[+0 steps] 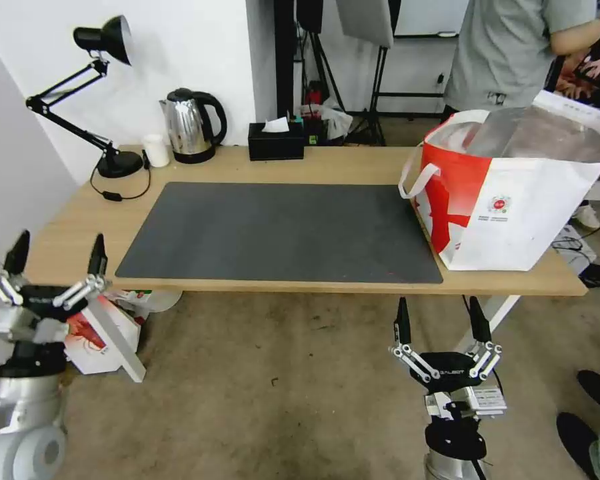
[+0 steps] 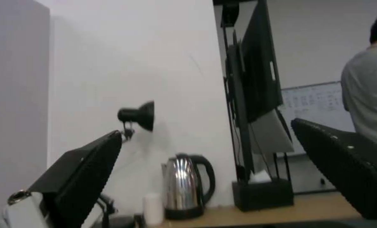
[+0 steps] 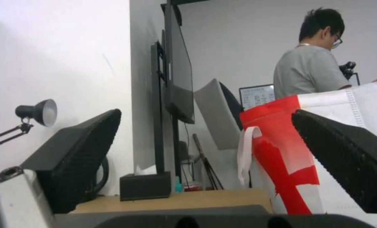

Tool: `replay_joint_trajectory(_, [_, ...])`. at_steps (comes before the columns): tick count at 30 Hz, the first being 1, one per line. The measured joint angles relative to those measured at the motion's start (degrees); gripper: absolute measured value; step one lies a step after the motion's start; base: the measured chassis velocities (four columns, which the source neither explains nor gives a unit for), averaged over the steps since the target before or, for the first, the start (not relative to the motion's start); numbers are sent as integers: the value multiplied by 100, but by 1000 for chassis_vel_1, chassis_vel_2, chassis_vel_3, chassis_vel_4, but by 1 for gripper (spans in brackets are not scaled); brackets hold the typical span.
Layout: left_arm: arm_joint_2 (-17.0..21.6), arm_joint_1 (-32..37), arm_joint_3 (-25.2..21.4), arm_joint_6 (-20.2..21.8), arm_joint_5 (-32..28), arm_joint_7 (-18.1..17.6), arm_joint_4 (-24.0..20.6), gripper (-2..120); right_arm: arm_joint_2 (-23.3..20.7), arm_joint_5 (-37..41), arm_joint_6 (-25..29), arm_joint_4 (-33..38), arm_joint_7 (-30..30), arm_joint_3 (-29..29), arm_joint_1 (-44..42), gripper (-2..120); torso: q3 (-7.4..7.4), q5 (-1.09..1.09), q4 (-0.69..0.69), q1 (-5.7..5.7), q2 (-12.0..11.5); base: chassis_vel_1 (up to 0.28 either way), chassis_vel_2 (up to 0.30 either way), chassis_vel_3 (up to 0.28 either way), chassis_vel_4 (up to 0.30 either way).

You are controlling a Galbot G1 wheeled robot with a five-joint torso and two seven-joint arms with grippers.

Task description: Pick up the trash from the table and place it into the takeout bag.

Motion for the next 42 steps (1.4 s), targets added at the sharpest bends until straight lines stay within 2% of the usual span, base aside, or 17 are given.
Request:
replay_joint_trajectory(7, [-281,383,163,-556,78,435,340,100,0,0,0,0,0,0,0,100,0,-2,0,0,0,0,0,0,0])
replay_joint_trajectory(16, [-460,545,321,-964,114,648,605,100,0,0,0,0,0,0,0,100,0,-2,-1,0,0,0,0,0,0])
replay_joint_trajectory(28, [-498,577,369,-1224,121,769,834,100,0,0,0,0,0,0,0,100,0,-1,0,1,-1,0,0,0,0])
replay_joint_trajectory(42, [-427,463,353,-1235,182,787,818,100,0,0,0,0,0,0,0,100,0,-2,0,1,-1,0,0,0,0])
